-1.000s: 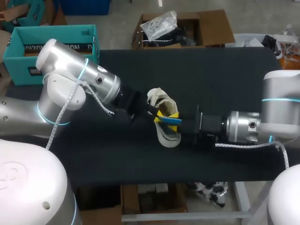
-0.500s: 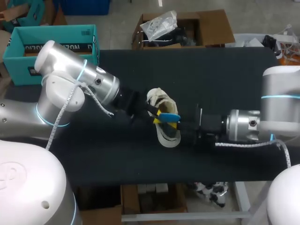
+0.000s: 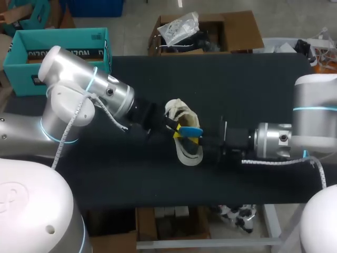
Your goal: Open the shoe tongue, take the insole out of the shoe, put the insole back into the shoe, and pack the shoe into the shoebox
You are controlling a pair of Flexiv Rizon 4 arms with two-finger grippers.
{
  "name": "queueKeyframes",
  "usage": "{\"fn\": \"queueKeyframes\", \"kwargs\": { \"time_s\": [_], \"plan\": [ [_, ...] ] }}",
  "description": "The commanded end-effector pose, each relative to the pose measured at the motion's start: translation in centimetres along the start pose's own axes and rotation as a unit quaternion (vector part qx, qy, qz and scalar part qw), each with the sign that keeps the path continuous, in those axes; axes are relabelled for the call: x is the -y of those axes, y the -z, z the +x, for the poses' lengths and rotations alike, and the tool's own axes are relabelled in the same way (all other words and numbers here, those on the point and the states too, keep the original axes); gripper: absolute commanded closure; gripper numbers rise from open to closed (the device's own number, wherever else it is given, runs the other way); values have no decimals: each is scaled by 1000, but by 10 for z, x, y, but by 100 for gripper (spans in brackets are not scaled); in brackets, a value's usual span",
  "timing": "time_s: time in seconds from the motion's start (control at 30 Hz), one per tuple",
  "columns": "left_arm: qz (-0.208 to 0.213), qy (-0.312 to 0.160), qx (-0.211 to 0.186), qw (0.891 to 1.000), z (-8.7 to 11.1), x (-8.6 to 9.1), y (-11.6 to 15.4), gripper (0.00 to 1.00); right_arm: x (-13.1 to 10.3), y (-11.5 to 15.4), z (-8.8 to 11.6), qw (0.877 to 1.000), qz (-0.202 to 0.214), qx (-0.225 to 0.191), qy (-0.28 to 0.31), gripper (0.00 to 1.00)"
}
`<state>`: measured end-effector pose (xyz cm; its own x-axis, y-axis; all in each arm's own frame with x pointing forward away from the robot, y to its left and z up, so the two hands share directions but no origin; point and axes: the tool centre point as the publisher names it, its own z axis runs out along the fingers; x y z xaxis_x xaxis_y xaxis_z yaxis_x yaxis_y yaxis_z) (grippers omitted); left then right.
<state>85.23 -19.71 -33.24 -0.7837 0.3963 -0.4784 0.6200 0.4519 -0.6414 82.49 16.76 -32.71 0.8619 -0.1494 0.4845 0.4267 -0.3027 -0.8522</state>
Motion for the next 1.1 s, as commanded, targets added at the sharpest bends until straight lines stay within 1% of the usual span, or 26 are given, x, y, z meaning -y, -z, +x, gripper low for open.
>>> {"fn": "queueKeyframes", "kwargs": {
  "time_s": [0.03, 0.17, 0.3, 0.6, 0.63, 0.67, 0.7, 0.73, 0.93, 1.0, 1.03, 1.1],
  "plan": [
    [-7, 1, 1, 1000, -2, -9, -7, 100, -9, -5, 5, 1000, -4, 4, -6, 100],
    [-11, 6, 3, 1000, 0, -13, -8, 100, -18, -8, 8, 1000, -11, 5, -17, 100],
    [-13, 17, 5, 1000, -5, -21, -9, 100, -26, -12, 11, 999, -20, 5, -28, 100],
    [-15, 34, 13, 999, -8, -27, -7, 100, -32, -12, 10, 999, -28, 2, -36, 100],
    [-12, 35, 13, 999, -6, -25, -6, 96, -32, -12, 10, 999, -27, 2, -36, 100],
    [-10, 34, 12, 999, -4, -22, -5, 70, -32, -11, 9, 999, -28, 1, -37, 100],
    [-7, 31, 13, 999, -5, -21, -3, 64, -32, -10, 8, 999, -28, 1, -37, 100],
    [-5, 28, 13, 1000, -5, -19, -2, 62, -33, -9, 7, 999, -27, 0, -38, 100],
    [7, 9, 16, 1000, 1, -1, -1, 67, -34, -7, 6, 999, -25, -3, -41, 100],
    [10, 6, 16, 1000, 1, 3, -2, 79, -34, -7, 7, 999, -24, -3, -41, 100],
    [12, 4, 16, 1000, 2, 5, -3, 98, -34, -7, 7, 999, -24, -3, -41, 100],
    [11, 2, 16, 1000, 2, 6, -4, 100, -34, -7, 7, 999, -23, -3, -41, 100]
  ]
}}
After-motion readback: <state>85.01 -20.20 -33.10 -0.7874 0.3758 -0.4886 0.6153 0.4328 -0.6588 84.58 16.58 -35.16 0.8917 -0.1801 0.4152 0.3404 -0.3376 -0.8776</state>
